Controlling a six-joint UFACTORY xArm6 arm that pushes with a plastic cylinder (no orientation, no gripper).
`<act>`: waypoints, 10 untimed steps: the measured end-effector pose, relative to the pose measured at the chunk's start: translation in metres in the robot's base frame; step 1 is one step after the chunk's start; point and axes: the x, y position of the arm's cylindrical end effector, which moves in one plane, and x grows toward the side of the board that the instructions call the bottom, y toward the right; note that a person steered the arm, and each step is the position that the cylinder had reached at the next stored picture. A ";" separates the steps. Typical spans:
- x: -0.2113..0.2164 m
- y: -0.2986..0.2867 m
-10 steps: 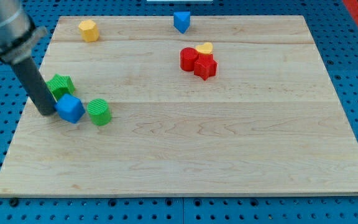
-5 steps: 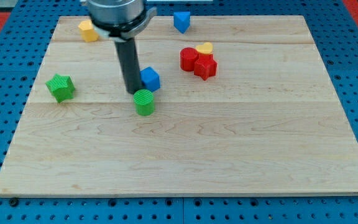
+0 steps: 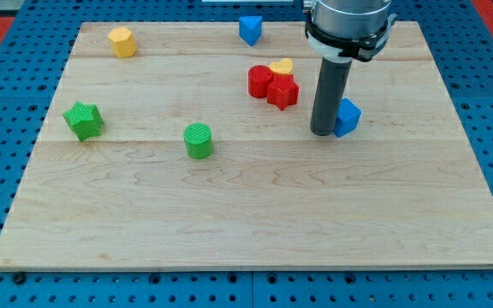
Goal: Push the blue cube to the top right
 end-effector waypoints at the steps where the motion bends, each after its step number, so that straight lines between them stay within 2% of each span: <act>1: 0.013 0.034; 2: -0.008 0.059; 3: -0.084 0.059; 4: -0.139 0.061; 5: -0.129 0.034; 6: -0.136 -0.022; 7: -0.146 -0.051; 8: -0.147 0.012; 9: -0.167 0.051; 10: -0.180 0.063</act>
